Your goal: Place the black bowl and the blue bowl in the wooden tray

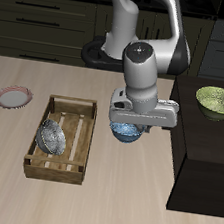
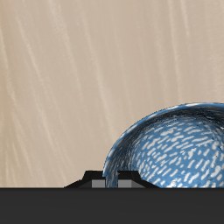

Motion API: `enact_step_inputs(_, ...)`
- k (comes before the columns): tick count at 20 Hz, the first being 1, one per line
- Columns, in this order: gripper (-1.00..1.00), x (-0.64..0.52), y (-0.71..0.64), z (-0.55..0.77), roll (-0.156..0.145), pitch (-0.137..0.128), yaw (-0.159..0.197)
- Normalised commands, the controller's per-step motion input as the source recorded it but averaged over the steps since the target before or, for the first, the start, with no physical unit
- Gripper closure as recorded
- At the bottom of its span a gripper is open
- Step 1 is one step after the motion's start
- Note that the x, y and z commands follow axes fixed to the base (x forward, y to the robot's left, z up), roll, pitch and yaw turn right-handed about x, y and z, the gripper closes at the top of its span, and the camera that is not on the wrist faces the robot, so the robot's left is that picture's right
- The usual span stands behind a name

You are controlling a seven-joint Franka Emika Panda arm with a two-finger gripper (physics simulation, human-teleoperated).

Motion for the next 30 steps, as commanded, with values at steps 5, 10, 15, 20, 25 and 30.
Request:
enact_step_inputs(5,1.00,-0.07,-0.08,0.16,-0.020,-0.028,0.044)
enact_step_inputs(10,1.00,-0.07,-0.26,0.25,-0.047,-0.041,0.039)
enact_step_inputs(15,1.00,-0.09,-0.26,0.15,-0.036,-0.018,0.033)
enact_step_inputs(20,1.00,-0.08,-0.16,0.17,-0.024,-0.029,0.027)
enact_step_inputs(25,1.00,-0.07,-0.30,0.25,-0.043,-0.037,0.013)
enact_step_inputs(30,1.00,-0.01,-0.35,0.13,-0.039,-0.008,-0.003)
